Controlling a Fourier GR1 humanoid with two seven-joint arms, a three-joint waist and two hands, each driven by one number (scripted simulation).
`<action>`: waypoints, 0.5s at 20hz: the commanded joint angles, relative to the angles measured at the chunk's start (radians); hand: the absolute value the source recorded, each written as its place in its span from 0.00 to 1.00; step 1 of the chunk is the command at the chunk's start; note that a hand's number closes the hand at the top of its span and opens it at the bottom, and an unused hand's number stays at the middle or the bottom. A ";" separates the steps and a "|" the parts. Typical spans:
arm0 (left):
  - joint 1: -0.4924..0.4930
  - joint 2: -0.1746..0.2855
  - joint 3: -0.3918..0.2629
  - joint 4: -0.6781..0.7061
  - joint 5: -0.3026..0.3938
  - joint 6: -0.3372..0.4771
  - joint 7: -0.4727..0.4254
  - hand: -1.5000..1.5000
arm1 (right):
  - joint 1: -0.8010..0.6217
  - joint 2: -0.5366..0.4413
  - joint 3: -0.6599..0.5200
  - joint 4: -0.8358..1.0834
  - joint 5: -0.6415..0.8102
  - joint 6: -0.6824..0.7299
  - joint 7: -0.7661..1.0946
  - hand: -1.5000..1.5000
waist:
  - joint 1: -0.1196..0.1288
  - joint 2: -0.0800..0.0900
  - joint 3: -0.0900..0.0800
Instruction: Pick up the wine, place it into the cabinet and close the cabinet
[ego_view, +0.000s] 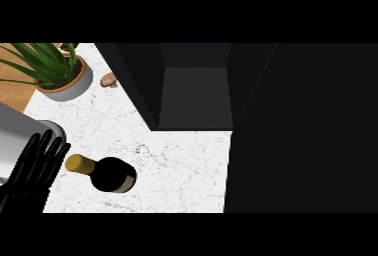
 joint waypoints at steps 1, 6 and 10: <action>0.037 -0.034 -0.012 0.102 -0.057 -0.049 -0.125 0.00 | 0.045 -0.023 -0.076 -0.144 -0.126 0.023 0.040 0.00 | -0.001 0.000 0.000; -0.040 -0.007 0.028 0.134 -0.042 -0.029 -0.081 0.00 | 0.066 -0.030 -0.107 -0.169 -0.163 0.047 0.034 0.00 | -0.002 0.000 0.001; -0.086 0.019 0.070 0.335 -0.037 -0.114 -0.196 0.00 | 0.134 0.029 0.003 -0.177 -0.062 0.041 0.006 0.00 | -0.006 0.000 0.000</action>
